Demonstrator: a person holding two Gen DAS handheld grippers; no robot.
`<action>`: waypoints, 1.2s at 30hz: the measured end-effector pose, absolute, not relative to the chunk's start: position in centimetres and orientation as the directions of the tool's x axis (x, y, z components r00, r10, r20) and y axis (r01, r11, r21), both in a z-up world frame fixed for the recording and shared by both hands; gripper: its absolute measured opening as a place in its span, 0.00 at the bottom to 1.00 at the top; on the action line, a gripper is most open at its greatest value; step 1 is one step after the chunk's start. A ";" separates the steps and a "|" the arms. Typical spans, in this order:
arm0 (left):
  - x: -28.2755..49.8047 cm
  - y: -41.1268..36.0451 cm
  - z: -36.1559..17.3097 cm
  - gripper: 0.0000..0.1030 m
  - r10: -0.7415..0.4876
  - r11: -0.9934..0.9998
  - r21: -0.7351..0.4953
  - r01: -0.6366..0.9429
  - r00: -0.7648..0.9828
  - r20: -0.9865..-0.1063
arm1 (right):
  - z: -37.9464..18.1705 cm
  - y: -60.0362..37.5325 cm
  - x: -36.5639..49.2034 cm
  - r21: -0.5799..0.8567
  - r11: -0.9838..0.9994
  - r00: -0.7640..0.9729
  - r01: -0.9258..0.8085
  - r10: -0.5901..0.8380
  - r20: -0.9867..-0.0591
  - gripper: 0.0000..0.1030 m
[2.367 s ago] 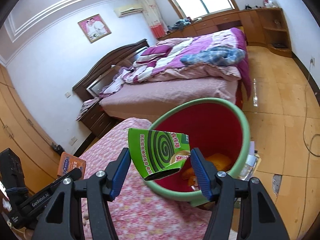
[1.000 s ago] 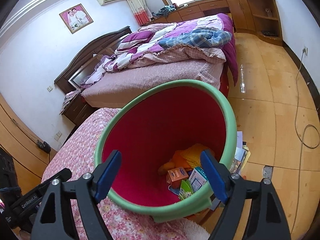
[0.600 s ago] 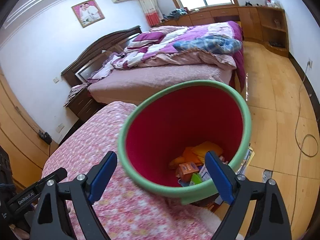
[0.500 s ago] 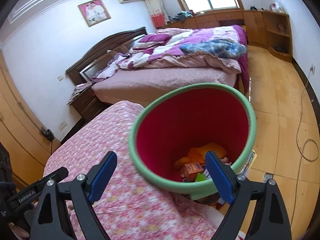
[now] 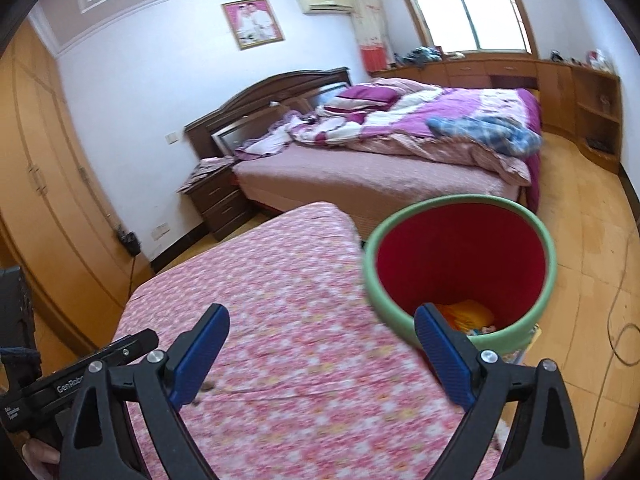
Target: Collect trash
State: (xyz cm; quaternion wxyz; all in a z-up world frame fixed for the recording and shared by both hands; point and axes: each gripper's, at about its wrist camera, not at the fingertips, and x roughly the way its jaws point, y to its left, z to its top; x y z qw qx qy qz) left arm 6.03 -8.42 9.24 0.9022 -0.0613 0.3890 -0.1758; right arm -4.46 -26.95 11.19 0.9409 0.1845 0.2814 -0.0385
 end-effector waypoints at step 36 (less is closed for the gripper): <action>-3.7 0.3 5.3 0.55 0.004 0.994 -0.086 -0.067 0.814 -0.581 | 8.5 -16.9 -11.9 0.149 0.987 0.916 0.058 0.007 -0.402 0.93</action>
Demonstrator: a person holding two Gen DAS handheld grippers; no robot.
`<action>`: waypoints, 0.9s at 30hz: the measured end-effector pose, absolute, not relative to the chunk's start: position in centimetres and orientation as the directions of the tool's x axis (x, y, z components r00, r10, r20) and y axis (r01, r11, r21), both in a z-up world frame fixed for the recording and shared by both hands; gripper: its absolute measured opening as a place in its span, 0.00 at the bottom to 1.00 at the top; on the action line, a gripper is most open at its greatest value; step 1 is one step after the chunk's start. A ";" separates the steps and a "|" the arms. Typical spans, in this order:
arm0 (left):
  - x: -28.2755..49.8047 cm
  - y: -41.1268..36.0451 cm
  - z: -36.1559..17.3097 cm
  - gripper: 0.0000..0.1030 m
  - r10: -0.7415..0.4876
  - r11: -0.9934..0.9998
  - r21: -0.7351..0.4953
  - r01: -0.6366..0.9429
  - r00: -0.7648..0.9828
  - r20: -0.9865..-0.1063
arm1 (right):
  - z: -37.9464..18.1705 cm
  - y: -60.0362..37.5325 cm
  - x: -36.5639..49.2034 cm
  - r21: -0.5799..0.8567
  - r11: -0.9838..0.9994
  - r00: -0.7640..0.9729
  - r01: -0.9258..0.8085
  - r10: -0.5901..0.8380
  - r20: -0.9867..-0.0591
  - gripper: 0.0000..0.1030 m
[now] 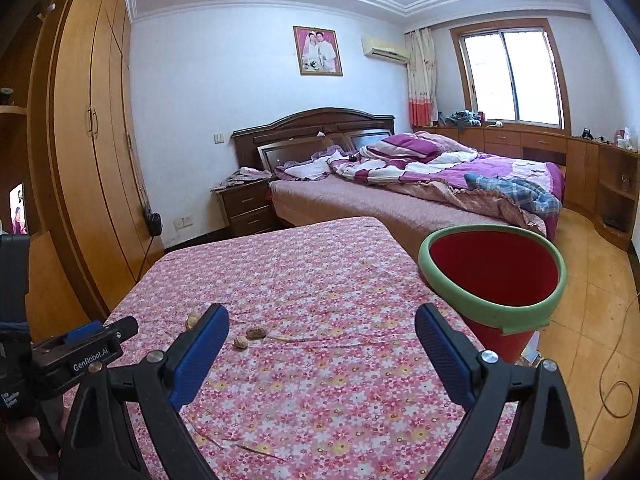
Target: Collect trash
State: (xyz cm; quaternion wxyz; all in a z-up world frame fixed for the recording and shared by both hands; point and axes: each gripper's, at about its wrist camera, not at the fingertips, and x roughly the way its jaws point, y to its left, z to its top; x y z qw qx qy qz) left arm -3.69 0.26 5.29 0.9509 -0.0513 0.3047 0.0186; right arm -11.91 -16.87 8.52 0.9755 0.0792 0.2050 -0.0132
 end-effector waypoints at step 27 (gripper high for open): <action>-4.1 -0.4 5.1 0.55 0.006 0.997 -0.064 -0.052 0.819 -0.574 | 7.9 -16.9 -11.3 0.157 0.986 0.899 0.058 0.017 -0.438 0.93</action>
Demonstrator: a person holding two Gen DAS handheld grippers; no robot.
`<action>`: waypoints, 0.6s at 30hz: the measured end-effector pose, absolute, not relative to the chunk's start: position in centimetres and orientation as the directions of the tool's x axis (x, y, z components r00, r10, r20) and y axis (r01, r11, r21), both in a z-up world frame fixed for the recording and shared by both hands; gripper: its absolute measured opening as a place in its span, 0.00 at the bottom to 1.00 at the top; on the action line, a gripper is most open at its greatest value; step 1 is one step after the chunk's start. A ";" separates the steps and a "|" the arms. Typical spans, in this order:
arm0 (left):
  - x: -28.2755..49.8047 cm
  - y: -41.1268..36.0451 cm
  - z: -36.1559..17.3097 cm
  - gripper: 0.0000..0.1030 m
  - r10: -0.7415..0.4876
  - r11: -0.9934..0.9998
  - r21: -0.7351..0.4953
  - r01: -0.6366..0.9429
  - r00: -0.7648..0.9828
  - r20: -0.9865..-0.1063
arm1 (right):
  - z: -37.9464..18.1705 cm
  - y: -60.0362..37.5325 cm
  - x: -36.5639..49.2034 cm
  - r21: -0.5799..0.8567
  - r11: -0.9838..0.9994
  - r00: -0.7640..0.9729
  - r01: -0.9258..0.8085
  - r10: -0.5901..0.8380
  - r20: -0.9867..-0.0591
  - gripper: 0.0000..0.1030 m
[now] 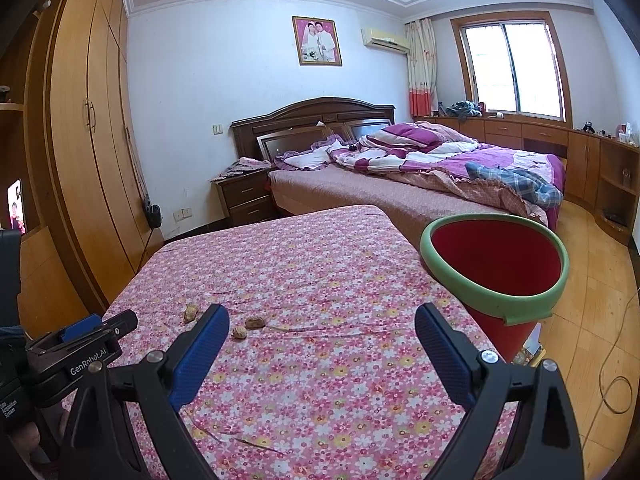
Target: Collect trash
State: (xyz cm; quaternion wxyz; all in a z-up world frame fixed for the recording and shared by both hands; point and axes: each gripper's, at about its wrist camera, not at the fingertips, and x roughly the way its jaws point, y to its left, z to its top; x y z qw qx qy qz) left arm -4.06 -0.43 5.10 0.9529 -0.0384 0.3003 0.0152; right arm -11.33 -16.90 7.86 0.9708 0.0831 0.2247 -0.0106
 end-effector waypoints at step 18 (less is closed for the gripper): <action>-4.0 -0.4 5.1 0.55 0.007 0.996 -0.065 -0.053 0.819 -0.573 | 7.4 -17.0 -11.3 0.162 0.985 0.895 0.059 0.020 -0.446 0.93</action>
